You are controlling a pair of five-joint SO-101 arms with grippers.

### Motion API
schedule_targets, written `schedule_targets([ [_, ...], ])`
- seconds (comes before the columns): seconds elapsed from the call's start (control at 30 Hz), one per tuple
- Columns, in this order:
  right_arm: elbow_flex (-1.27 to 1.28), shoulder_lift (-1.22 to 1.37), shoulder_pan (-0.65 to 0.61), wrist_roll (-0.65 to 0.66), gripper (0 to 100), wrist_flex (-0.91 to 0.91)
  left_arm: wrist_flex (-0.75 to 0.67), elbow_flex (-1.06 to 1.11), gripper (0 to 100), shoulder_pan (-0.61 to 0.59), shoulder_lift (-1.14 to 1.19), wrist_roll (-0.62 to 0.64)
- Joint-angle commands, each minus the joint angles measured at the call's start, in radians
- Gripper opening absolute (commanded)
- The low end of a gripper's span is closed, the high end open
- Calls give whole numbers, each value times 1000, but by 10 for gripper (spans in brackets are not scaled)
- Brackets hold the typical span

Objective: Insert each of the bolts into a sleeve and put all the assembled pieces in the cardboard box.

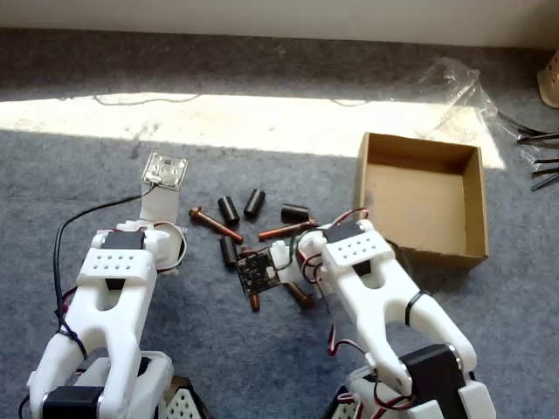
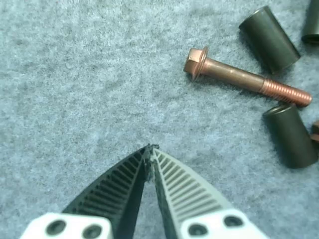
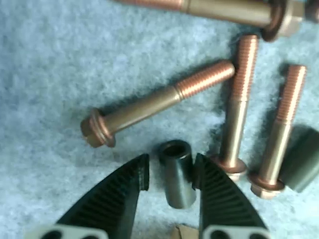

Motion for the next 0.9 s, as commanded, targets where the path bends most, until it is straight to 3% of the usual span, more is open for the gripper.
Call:
schedule_targets([
  [0.0,4,33,-7,8,135,-22,-15,-4,5,-12,1,2],
  [0.3,5,102,2,-44,113,-24,-17,-4,5,-12,1,2],
  [0.53,-44,171,65,-41,91,-22,-91,31,5,-12,1,2],
  [0.87,-53,228,65,8,91,-22,-91,33,5,-12,1,2],
])
